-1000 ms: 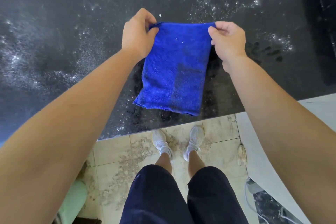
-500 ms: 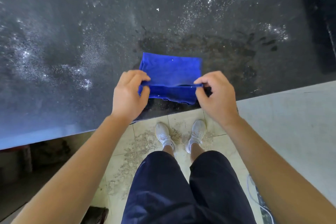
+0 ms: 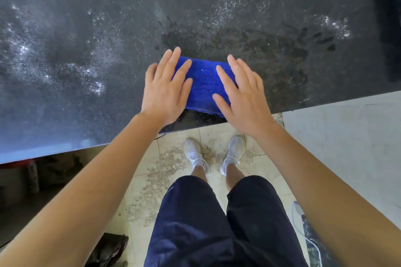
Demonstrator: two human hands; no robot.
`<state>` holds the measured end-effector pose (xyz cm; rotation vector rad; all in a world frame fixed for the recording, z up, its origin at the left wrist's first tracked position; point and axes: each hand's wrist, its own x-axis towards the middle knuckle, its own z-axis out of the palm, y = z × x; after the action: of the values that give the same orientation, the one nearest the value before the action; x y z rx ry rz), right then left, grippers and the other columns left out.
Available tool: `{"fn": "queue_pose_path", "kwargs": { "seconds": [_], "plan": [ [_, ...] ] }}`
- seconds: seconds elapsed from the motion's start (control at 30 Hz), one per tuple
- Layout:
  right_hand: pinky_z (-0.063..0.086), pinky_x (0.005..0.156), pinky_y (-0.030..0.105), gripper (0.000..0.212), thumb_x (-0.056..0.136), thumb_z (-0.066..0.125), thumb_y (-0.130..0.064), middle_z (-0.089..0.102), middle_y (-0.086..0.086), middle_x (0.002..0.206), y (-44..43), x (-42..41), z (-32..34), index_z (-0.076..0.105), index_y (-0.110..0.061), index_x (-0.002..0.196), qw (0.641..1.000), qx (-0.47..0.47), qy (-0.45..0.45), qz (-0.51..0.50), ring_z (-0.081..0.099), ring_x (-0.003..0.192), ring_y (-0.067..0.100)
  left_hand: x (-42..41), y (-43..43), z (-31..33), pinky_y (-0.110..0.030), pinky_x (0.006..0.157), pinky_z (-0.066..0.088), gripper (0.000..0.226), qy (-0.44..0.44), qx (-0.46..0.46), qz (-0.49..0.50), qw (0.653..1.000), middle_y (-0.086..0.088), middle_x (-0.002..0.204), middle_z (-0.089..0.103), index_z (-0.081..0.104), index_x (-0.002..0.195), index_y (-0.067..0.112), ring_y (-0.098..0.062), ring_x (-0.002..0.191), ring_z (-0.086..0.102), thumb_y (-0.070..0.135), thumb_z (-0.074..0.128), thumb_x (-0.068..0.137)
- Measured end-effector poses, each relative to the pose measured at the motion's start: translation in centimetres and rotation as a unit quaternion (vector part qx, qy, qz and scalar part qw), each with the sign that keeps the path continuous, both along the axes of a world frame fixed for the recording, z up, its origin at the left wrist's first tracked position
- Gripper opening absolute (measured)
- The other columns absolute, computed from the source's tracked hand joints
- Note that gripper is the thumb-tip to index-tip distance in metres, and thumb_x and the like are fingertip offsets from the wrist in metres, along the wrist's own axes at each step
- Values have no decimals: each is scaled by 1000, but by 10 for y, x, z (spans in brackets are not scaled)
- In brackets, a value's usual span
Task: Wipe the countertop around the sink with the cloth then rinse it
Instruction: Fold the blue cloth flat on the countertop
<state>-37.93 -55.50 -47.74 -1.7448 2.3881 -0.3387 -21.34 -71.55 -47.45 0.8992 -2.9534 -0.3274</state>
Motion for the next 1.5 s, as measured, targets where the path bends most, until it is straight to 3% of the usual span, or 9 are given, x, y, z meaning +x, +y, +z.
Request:
{"fn": "queue_pose_path", "kwargs": {
  "seconds": [0.1, 0.23, 0.4, 0.5, 0.67, 0.93, 1.2, 1.37, 1.5],
  "plan": [
    [15, 122, 57, 72, 105, 23, -57, 4, 16, 168, 2, -1, -13, 17, -12, 160, 992, 118, 28, 20, 8, 153, 40, -1, -7, -13, -61, 119, 8, 66, -127, 24, -8, 992, -12, 167, 1, 14, 159, 22, -29, 154, 0, 56, 13, 103],
    [10, 121, 59, 73, 103, 25, -60, 5, 12, 168, 2, -7, -18, 17, -16, 160, 991, 129, 3, 27, 9, 153, 39, 1, -11, -21, -64, 119, 3, 67, -124, 33, -11, 992, -10, 168, -5, 8, 160, 26, -27, 154, -6, 60, 14, 102],
    [33, 112, 45, 51, 104, 45, -38, 43, 8, 151, -9, -18, -6, 44, -14, 149, 985, -13, -151, -88, 42, 136, 26, -2, 11, -15, -64, 111, 26, 49, -18, -13, 18, 1000, -23, 156, 33, 50, 141, 9, -40, 145, 29, 39, 44, 103],
    [49, 93, 38, 45, 103, 49, -37, 49, 2, 133, -21, -36, 1, 50, -18, 144, 963, 10, -219, -157, 58, 105, 17, -6, 43, -13, -51, 82, 47, 29, 131, 16, -8, 991, -16, 119, 63, 69, 114, 6, -37, 105, 57, 28, 60, 97],
    [49, 91, 33, 29, 94, 66, -37, 50, -11, 98, -35, -59, 7, 66, -23, 120, 957, 57, -239, -152, 56, 85, 13, -15, 85, -19, -40, 67, 42, 43, 111, 56, -25, 992, -7, 95, 61, 74, 101, 14, -30, 83, 53, 54, 72, 82],
    [47, 86, 25, 15, 90, 71, -36, 60, -8, 98, -37, -61, 11, 67, -24, 99, 941, 61, -280, -181, 59, 82, 8, -34, 95, -22, -40, 55, 44, 9, 175, 39, 73, 981, -2, 75, 60, 73, 75, 15, -28, 67, 52, 22, 68, 74],
    [41, 49, 8, 10, 89, 72, -19, 70, -3, 89, -83, -43, 43, 68, -19, 98, 820, 17, -507, -267, 62, 59, 0, -15, 81, 23, -33, 77, 50, 6, 260, 288, 330, 860, 11, 80, 62, 59, 80, 26, -16, 84, 60, 32, 61, 81],
    [51, 64, 18, 18, 87, 72, -24, 71, -5, 90, -136, 1, 50, 69, -21, 105, 828, -1, -520, -209, 65, 67, 1, 11, 62, 33, -32, 79, 47, 9, 268, 269, 465, 800, 12, 82, 59, 59, 79, 29, -14, 86, 58, 36, 56, 85],
    [53, 98, 39, 36, 90, 62, -31, 71, -8, 99, -150, 26, 39, 64, -21, 125, 870, 58, -465, -152, 69, 100, 15, 35, 47, 15, -30, 82, 39, 21, 139, 213, 499, 828, -3, 113, 61, 68, 105, 19, -22, 111, 50, 32, 58, 93]
  ]
}}
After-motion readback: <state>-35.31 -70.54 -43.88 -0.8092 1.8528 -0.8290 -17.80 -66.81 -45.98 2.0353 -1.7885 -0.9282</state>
